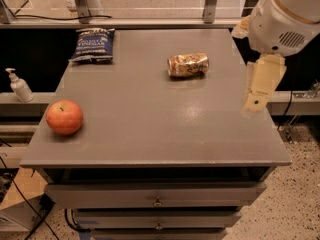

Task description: Place orange can upright

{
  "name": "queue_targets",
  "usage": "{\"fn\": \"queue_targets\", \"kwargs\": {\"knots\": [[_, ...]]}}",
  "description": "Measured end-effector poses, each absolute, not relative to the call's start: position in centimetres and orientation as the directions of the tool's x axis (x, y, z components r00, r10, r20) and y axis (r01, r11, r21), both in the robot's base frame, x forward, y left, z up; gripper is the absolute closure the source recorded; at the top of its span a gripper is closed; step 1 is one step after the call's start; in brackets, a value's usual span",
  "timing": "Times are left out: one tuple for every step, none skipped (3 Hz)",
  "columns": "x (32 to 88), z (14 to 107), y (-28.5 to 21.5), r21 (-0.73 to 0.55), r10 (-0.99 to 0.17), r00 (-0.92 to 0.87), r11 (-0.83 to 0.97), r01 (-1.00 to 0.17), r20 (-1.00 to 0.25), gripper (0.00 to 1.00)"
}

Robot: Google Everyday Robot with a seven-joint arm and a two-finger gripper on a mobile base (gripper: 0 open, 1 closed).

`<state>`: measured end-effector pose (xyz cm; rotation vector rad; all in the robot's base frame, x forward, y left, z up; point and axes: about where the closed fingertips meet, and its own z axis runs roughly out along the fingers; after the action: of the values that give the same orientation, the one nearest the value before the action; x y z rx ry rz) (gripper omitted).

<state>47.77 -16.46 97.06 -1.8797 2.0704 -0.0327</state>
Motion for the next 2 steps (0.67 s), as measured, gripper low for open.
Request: {"fn": "queue_targets", "kwargs": {"knots": [[48.04, 97.05, -16.13, -0.246, -0.97, -0.055, 0.115, -0.962, -0.237, 0.0], [48.14, 96.29, -16.77, -0.221, -0.97, -0.097, 0.148, -0.964, -0.225, 0.0]]}}
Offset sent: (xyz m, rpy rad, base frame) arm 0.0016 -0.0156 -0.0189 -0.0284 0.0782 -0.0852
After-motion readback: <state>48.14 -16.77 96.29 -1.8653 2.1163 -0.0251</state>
